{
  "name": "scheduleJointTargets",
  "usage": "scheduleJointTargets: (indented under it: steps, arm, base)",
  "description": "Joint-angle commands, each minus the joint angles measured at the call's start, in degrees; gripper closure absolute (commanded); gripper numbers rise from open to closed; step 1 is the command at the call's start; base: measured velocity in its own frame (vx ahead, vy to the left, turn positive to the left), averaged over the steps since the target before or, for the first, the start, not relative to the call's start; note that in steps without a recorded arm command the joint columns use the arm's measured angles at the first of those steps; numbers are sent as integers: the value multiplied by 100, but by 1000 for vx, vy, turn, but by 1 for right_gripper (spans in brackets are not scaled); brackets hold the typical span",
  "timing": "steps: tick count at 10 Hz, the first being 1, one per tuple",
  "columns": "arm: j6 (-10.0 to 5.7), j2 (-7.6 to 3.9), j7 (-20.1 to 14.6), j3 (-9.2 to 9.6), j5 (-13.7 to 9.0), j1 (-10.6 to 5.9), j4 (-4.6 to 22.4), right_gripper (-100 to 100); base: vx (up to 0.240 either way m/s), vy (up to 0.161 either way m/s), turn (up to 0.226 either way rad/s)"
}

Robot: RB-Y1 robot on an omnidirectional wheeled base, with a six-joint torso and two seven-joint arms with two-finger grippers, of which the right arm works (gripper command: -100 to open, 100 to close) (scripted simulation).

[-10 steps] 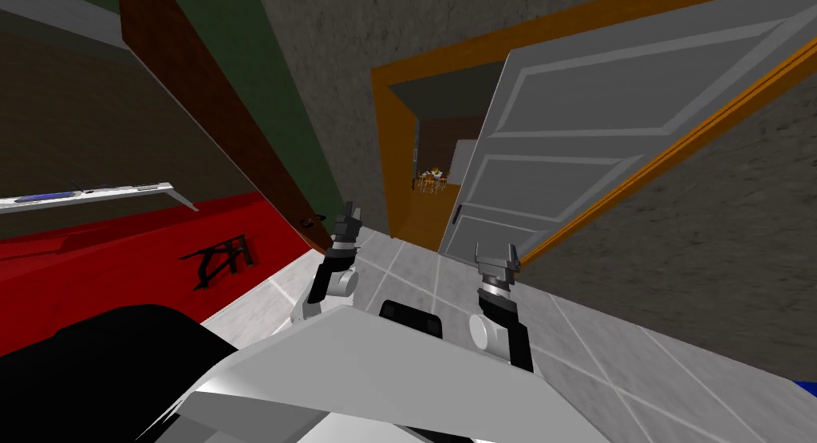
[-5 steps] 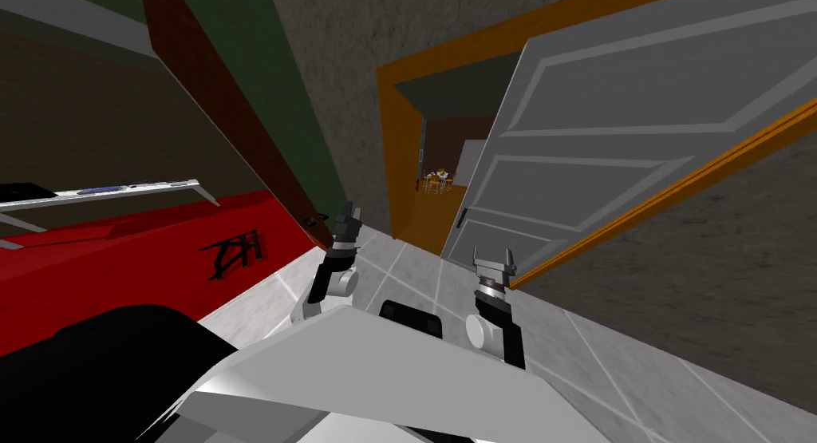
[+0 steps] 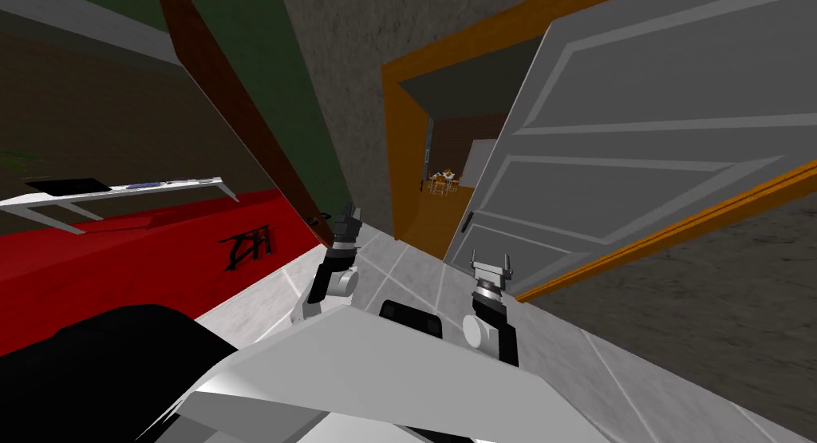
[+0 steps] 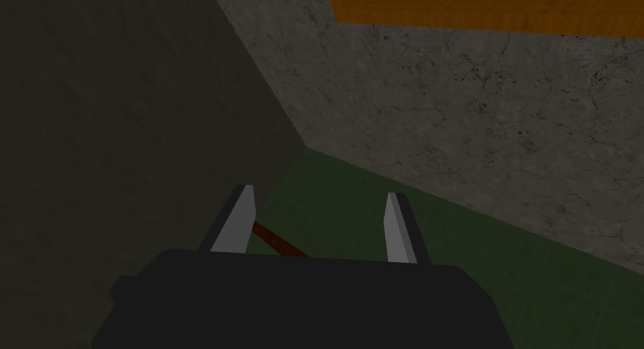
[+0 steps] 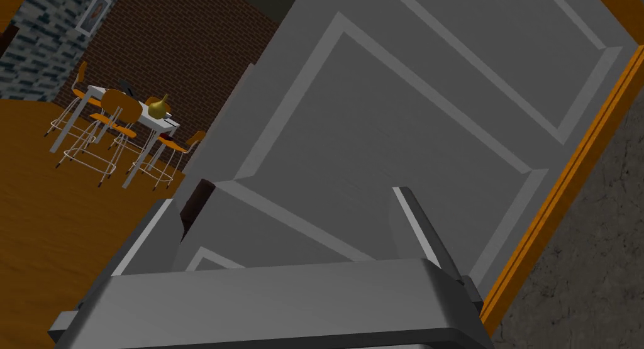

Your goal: Push the door open

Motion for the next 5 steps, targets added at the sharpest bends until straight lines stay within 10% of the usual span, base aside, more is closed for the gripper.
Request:
scheduleJointTargets:
  steps: [1,5]
  arm:
    - [-116,-4,-106,33,-170,-51,191,-100]
    - [-380,-14,-351,122,-581,-148,633,-100]
  base:
    - [87,-61,110]
    - [84,-51,117]
